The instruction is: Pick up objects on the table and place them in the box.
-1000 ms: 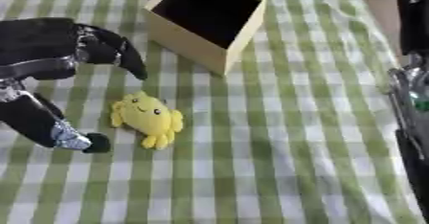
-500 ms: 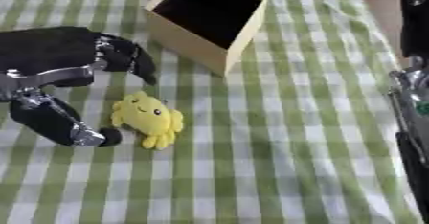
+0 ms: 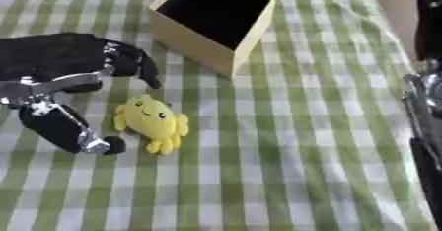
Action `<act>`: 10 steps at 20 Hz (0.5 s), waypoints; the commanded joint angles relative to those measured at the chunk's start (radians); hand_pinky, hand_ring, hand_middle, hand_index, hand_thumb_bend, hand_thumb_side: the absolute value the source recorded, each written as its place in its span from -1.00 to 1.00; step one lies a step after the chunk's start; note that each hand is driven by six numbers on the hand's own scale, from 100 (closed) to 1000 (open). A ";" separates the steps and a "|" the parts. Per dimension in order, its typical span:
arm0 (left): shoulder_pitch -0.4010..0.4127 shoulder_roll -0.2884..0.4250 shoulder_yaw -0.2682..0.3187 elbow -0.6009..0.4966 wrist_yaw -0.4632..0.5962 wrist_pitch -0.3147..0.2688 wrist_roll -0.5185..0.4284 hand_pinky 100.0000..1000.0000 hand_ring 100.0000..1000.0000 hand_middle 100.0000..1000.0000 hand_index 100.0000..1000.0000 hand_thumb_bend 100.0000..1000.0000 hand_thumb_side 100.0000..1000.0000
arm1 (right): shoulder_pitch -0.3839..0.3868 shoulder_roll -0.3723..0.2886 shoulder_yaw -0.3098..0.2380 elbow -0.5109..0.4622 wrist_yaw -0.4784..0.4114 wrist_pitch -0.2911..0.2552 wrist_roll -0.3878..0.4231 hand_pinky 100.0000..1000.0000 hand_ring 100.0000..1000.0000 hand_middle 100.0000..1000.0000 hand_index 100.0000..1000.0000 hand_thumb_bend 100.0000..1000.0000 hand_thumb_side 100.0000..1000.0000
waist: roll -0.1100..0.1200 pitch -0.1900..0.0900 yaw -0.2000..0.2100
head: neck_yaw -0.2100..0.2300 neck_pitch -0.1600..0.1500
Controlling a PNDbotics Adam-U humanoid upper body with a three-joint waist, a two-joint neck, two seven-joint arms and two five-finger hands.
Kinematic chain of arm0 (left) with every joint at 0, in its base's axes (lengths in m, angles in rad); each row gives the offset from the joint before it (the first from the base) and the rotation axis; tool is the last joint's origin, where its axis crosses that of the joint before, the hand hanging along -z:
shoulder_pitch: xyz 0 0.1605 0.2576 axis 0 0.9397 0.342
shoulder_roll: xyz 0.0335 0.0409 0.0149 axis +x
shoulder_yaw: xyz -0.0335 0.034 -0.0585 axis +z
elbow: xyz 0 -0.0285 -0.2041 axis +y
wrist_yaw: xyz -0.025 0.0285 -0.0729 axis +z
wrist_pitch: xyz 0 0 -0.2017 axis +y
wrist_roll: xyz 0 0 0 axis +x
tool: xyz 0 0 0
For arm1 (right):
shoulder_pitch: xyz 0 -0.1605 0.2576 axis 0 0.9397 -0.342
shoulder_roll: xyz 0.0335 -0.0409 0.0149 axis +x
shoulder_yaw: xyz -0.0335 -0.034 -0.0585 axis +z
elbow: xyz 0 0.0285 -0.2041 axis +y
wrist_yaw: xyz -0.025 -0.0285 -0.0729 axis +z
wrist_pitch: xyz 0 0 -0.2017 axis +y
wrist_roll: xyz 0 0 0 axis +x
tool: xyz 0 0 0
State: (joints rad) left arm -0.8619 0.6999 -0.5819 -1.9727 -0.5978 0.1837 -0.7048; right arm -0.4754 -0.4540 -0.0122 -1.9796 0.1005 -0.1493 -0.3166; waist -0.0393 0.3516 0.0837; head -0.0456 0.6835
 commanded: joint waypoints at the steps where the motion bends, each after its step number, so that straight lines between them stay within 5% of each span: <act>1: -0.006 -0.004 0.006 0.032 -0.031 0.012 0.015 0.44 0.62 0.56 0.63 0.11 -0.74 | -0.014 -0.012 -0.004 -0.020 -0.010 -0.002 0.005 0.46 0.31 0.23 0.54 -1.00 0.61 | 0.000 -0.017 -0.001 | 0.005 -0.011; 10: -0.004 -0.056 -0.005 0.186 -0.093 -0.009 0.096 0.44 0.64 0.56 0.61 -0.04 -0.75 | -0.013 -0.005 -0.003 -0.020 -0.014 0.001 0.006 0.46 0.31 0.22 0.54 -1.00 0.62 | -0.005 -0.010 -0.010 | 0.011 -0.024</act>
State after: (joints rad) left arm -0.8537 0.6413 -0.5939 -1.7978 -0.6773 0.1779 -0.6243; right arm -0.4756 -0.4459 -0.0118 -1.9796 0.0932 -0.1480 -0.3143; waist -0.0456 0.3586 0.0739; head -0.0378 0.6720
